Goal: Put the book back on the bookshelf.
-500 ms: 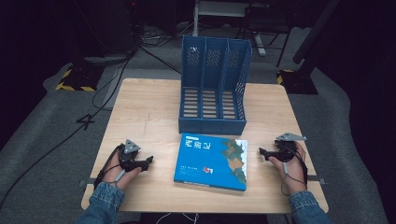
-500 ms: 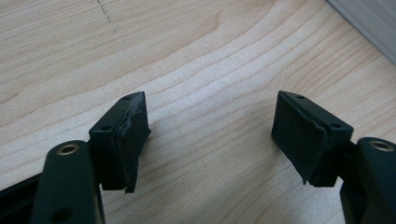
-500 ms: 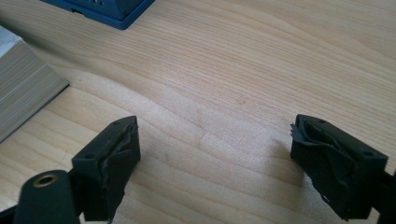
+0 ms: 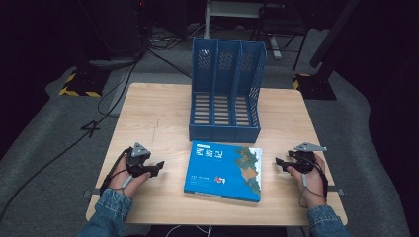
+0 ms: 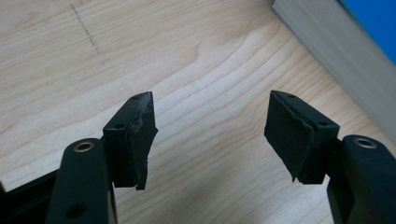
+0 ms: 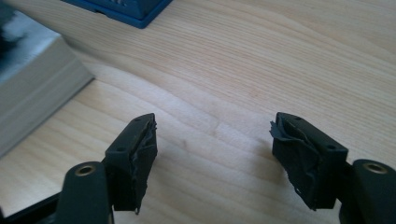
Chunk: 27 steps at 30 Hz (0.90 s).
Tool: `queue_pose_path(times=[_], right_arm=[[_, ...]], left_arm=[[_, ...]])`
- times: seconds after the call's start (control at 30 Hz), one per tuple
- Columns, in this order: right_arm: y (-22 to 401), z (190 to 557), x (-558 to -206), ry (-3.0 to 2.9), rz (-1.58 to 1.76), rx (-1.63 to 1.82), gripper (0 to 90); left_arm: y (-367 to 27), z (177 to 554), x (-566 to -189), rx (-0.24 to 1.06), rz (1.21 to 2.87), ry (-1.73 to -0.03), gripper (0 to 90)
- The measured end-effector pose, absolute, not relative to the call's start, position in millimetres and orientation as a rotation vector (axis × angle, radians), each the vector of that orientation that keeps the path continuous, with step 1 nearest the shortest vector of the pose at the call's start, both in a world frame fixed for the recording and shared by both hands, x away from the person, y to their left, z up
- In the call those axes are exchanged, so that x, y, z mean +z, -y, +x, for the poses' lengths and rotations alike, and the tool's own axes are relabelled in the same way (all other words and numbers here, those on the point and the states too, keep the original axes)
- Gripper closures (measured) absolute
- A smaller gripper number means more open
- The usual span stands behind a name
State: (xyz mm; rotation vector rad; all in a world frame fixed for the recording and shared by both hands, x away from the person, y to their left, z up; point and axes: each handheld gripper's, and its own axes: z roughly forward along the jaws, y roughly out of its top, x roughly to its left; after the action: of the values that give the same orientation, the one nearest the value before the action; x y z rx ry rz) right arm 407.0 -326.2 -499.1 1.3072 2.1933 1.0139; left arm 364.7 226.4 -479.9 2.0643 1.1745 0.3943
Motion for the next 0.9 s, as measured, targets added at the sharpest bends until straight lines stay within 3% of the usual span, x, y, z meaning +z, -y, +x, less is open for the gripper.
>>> queue_pose_path(times=[0.43,0.9], right_arm=[[298.2,377.7,-475.7,-2.307,1.188,1.123,21.9],[249.9,350.8,-468.7,-2.488,1.004,1.141,19.6]], left_arm=[[-189.4,370.6,-463.1,0.282,2.075,-1.039,34.7],[-157.5,373.0,-466.5,0.173,2.125,-0.961,34.8]])
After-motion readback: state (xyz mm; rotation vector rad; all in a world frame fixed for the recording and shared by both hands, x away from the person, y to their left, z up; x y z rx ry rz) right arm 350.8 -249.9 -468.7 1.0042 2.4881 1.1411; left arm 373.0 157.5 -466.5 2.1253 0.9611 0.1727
